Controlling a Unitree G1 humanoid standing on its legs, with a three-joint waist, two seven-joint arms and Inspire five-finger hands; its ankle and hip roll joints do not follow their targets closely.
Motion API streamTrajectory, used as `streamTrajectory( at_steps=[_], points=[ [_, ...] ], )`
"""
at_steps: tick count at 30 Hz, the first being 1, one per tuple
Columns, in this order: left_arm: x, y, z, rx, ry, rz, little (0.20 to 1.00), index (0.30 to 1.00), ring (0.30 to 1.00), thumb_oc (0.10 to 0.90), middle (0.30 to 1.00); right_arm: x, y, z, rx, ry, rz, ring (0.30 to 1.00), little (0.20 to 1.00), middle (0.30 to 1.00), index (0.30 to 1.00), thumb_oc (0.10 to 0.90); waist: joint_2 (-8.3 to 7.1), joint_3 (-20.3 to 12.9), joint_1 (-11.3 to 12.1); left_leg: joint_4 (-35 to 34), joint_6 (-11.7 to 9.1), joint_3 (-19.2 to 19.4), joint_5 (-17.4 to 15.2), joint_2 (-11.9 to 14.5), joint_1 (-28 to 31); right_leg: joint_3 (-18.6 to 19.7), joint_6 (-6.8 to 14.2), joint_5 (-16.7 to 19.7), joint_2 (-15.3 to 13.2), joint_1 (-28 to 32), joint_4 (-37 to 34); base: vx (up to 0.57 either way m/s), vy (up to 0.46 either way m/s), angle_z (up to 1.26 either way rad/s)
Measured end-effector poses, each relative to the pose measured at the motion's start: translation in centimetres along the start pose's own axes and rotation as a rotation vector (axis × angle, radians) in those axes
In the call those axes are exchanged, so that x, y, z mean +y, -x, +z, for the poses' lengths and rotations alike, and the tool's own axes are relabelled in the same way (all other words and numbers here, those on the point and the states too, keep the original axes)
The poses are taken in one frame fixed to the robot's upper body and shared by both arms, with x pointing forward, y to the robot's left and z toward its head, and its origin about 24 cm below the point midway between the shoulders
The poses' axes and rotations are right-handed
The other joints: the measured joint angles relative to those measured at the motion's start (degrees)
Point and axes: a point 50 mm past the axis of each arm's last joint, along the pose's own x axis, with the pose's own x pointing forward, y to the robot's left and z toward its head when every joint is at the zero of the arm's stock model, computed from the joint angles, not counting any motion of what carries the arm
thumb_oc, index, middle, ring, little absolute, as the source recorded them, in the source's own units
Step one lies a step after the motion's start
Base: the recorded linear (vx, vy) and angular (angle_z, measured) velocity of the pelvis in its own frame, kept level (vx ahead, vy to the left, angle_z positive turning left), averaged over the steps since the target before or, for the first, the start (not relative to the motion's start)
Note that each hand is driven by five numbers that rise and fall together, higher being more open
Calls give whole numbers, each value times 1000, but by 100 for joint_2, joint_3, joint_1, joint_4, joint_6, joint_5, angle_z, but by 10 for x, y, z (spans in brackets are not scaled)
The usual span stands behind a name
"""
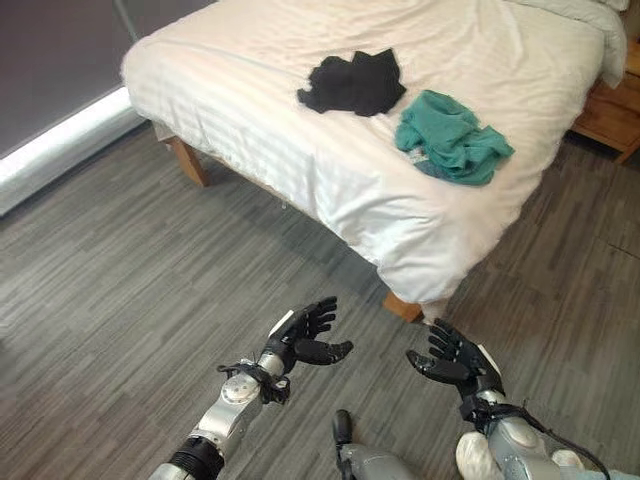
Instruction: Pick up bed clothes into laundry basket.
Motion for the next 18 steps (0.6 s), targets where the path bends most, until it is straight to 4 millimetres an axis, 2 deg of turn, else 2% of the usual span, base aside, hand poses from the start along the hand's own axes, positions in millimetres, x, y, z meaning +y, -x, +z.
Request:
streamTrajectory(
  at_steps=[1, 2, 3, 4, 5, 6, 7, 8, 10, 13, 15, 18],
  points=[
    [1, 1, -1, 0, 17, 2, 900, 900, 900, 800, 900, 0, 1, -2, 10, 2, 1, 900, 900, 900, 900, 800, 11, 82, 81, -349, 98, -187, 94, -271, -113, 34, 65, 14, -88, 93, -64, 296, -100, -26],
    [1, 2, -3, 13, 25, 1, 900, 900, 900, 800, 900, 0, 2, -6, 23, -3, -1, 900, 900, 900, 900, 800, 90, 105, 118, -513, 123, -396, 146, -466, -285, 153, 187, 100, -90, 203, -220, 222, -56, -45],
    [0, 3, -4, 16, 28, -1, 900, 900, 900, 800, 900, 0, 3, -9, 33, -5, -4, 900, 900, 900, 900, 800, 144, 131, 193, -542, 148, -447, 177, -507, -326, 146, 292, 159, -81, 233, -219, 248, -23, -63],
    [0, 5, -7, 23, 43, 2, 900, 900, 900, 800, 900, 0, 3, -10, 41, 2, 2, 900, 900, 900, 900, 800, 348, 146, 231, -404, 237, -446, 136, -505, -418, 191, 398, 194, 25, 319, -250, 215, 29, -71],
    [-1, 5, -9, 28, 49, -1, 900, 900, 900, 800, 900, 0, 4, -11, 44, 2, 1, 900, 900, 900, 900, 800, 476, 151, 230, -338, 296, -558, 148, -464, -426, 259, 469, 155, 85, 359, -267, 207, 29, -88],
    [-2, 5, -5, 15, 55, -11, 900, 900, 900, 800, 900, 8, 6, -19, 65, -13, 25, 900, 900, 900, 900, 800, 538, 195, 175, -312, 434, -328, 246, -515, -401, 458, 909, -124, 119, 349, 12, 423, 182, -58],
    [-1, 7, -2, 6, 44, -23, 900, 900, 900, 800, 900, 10, 13, -29, 99, -31, 22, 900, 900, 900, 900, 800, 462, 197, 159, -401, 420, -242, 545, -601, -283, 531, 909, -268, 64, 529, 66, 633, 406, -69],
    [3, 10, 0, 17, -1, -42, 900, 900, 900, 800, 900, 11, 21, -41, 142, -43, 16, 900, 900, 900, 900, 800, 412, 244, 123, -270, 772, 30, 400, -762, -73, 756, 951, -265, -60, 756, -24, 722, 500, -64],
    [7, 15, -3, 15, 20, -20, 900, 900, 900, 800, 900, 17, 25, -44, 140, -69, 35, 900, 900, 900, 900, 800, 345, 247, 146, -389, 1034, 564, 137, -895, 402, 1152, 1001, -257, -287, 1078, -200, 419, 420, -112],
    [10, 13, 2, -13, 33, 7, 900, 900, 900, 800, 900, 29, 16, -36, 102, -120, 62, 900, 900, 900, 900, 800, 194, 205, 71, -610, 1115, 897, 194, -931, 468, 1304, 1166, -146, -340, 953, -306, 166, 236, -63],
    [13, 13, 3, -10, 20, 13, 900, 900, 900, 800, 900, 38, 10, -31, 82, -149, 79, 900, 900, 900, 900, 800, 94, 166, 79, -639, 1115, 984, 195, -919, 469, 1408, 1291, -56, -334, 872, -295, 121, 143, -34],
    [18, 16, 4, -11, 14, 36, 900, 900, 900, 800, 900, 44, 2, -22, 49, -165, 101, 900, 900, 900, 900, 800, 47, 142, 171, -718, 1117, 1088, 195, -892, 532, 1439, 1380, 0, -315, 859, -308, 84, 75, -21]
  ],
)
